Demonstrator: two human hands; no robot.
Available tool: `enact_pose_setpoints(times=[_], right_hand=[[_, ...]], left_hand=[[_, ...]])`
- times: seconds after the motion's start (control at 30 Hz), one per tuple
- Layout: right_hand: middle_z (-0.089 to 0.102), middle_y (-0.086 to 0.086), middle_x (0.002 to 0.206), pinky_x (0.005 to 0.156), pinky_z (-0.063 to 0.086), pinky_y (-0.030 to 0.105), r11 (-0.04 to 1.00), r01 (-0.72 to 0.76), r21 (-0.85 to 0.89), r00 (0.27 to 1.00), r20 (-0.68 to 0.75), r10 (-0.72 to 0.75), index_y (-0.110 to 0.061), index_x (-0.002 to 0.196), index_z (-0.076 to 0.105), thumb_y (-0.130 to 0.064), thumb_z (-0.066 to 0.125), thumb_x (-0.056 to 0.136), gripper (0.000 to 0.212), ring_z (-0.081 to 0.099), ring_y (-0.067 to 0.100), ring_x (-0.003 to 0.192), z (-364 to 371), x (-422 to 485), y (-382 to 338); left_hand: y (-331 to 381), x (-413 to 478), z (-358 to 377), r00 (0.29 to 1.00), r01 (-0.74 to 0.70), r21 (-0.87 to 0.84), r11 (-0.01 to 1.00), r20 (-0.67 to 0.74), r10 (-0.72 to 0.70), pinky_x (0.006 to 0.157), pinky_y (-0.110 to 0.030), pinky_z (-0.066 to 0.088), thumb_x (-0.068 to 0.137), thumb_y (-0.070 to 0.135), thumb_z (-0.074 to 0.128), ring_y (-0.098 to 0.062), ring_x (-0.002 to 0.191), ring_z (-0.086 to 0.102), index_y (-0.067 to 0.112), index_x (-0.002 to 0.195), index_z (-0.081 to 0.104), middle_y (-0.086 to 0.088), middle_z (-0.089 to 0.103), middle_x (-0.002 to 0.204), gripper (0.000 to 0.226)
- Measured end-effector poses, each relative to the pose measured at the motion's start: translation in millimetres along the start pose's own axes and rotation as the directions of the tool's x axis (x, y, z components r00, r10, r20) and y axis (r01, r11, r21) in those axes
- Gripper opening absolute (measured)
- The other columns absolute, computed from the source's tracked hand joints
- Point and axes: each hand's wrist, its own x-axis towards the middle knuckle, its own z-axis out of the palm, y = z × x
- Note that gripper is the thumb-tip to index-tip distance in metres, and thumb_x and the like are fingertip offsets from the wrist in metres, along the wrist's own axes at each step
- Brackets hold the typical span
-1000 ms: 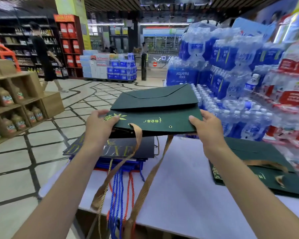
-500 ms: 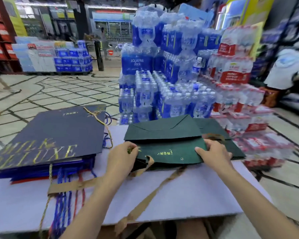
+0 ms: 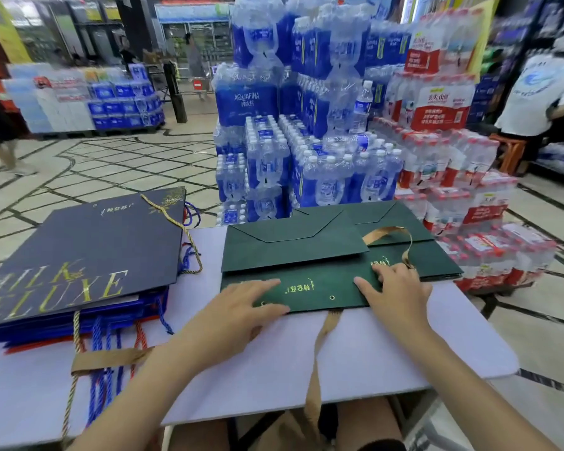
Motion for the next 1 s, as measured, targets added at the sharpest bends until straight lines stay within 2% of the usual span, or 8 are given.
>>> enact_pose_setpoints(times=[0.13,0.3,0.43,0.57,0.83,0.9,0.93,1.0], right_hand=[[0.057,0.002,0.115,0.089,0.028,0.039,1.0,0.006,0.001,1.0,-0.015,-0.006,-0.022,0.125,0.061,-0.053,0.057,0.091,0.046,0.044,0.025,0.117,-0.1,-0.9,0.8],[0.062,-0.003,0.089,0.078,0.033,0.038,0.941,0.296,0.163,0.935,-0.251,-0.251,-0.021,0.091,0.068,-0.033,0.06,0.091,0.015,0.055,0.024,0.089,-7.0,-22.2,-22.6],[0.043,-0.006,0.049,0.063,0.033,0.032,0.847,0.263,0.462,0.928,0.119,-0.353,-0.016,0.053,0.045,-0.06,0.055,0.087,0.056,0.044,0.015,0.058,-19.8,-53.8,-69.8],[0.062,-0.012,0.062,0.088,0.034,0.034,0.935,0.244,0.256,0.92,0.243,-0.306,-0.019,0.064,0.063,-0.085,0.04,0.074,0.07,0.054,0.012,0.079,-4.6,-65.7,-87.4],[0.044,-0.004,0.06,0.083,0.03,0.04,0.946,0.318,0.06,0.886,0.337,-0.319,-0.024,0.055,0.036,-0.079,0.039,0.084,0.062,0.044,0.024,0.072,-4.2,-88.6,-128.7],[0.055,0.0,0.07,0.084,0.033,0.041,0.941,0.312,0.132,0.872,0.352,-0.338,-0.025,0.063,0.05,-0.072,0.044,0.087,0.052,0.05,0.027,0.077,3.4,-93.7,-137.5],[0.062,0.004,0.079,0.083,0.036,0.041,0.942,0.309,0.129,0.882,0.331,-0.335,-0.019,0.083,0.062,-0.066,0.046,0.088,0.049,0.056,0.03,0.083,7.4,-93.5,-140.5],[0.066,0.012,0.096,0.077,0.039,0.039,0.952,0.299,0.07,0.896,0.323,-0.306,-0.003,0.134,0.048,-0.042,0.05,0.09,0.059,0.06,0.036,0.094,12.1,-89.1,-143.0]], left_hand=[[4.0,13.2,-10.5,0.998,-0.027,-0.062,0.998,0.062,0.031,0.079,-0.035,0.054,0.084,0.022,0.055,-0.018,0.102,0.063,0.029,0.088,0.066,0.005,0.065,0.118,0.013],[-1.4,43.6,-25.7,0.925,0.371,-0.297,0.88,0.198,-0.324,0.062,-0.03,0.047,0.089,0.044,0.052,-0.011,0.061,0.052,0.021,0.071,0.058,0.008,0.062,0.066,0.03],[-10.8,69.4,-25.4,0.873,0.486,-0.313,0.816,0.212,-0.439,0.055,-0.031,0.034,0.091,0.032,0.055,-0.014,0.055,0.043,0.019,0.055,0.046,0.005,0.048,0.052,0.039],[-19.0,82.0,-17.2,0.811,0.585,-0.29,0.758,0.24,-0.534,0.055,-0.03,0.039,0.088,0.031,0.056,-0.017,0.053,0.045,0.015,0.051,0.045,0.003,0.049,0.05,0.041],[-24.6,85.3,-2.3,0.688,0.724,-0.25,0.643,0.312,-0.655,0.05,-0.028,0.038,0.083,0.03,0.058,-0.021,0.049,0.043,0.015,0.044,0.039,-0.002,0.042,0.043,0.046],[-23.6,86.5,-2.6,0.668,0.743,-0.247,0.622,0.333,-0.665,0.049,-0.027,0.037,0.083,0.029,0.058,-0.02,0.049,0.045,0.015,0.044,0.041,-0.001,0.045,0.043,0.045],[-23.5,86.5,-2.5,0.658,0.752,-0.249,0.61,0.338,-0.673,0.048,-0.025,0.036,0.083,0.029,0.058,-0.019,0.049,0.046,0.015,0.045,0.042,-0.001,0.046,0.043,0.044],[-23.7,84.9,-2.3,0.643,0.765,-0.279,0.58,0.346,-0.683,0.047,-0.023,0.038,0.083,0.027,0.058,-0.015,0.045,0.049,0.016,0.046,0.043,0.0,0.05,0.043,0.042]])
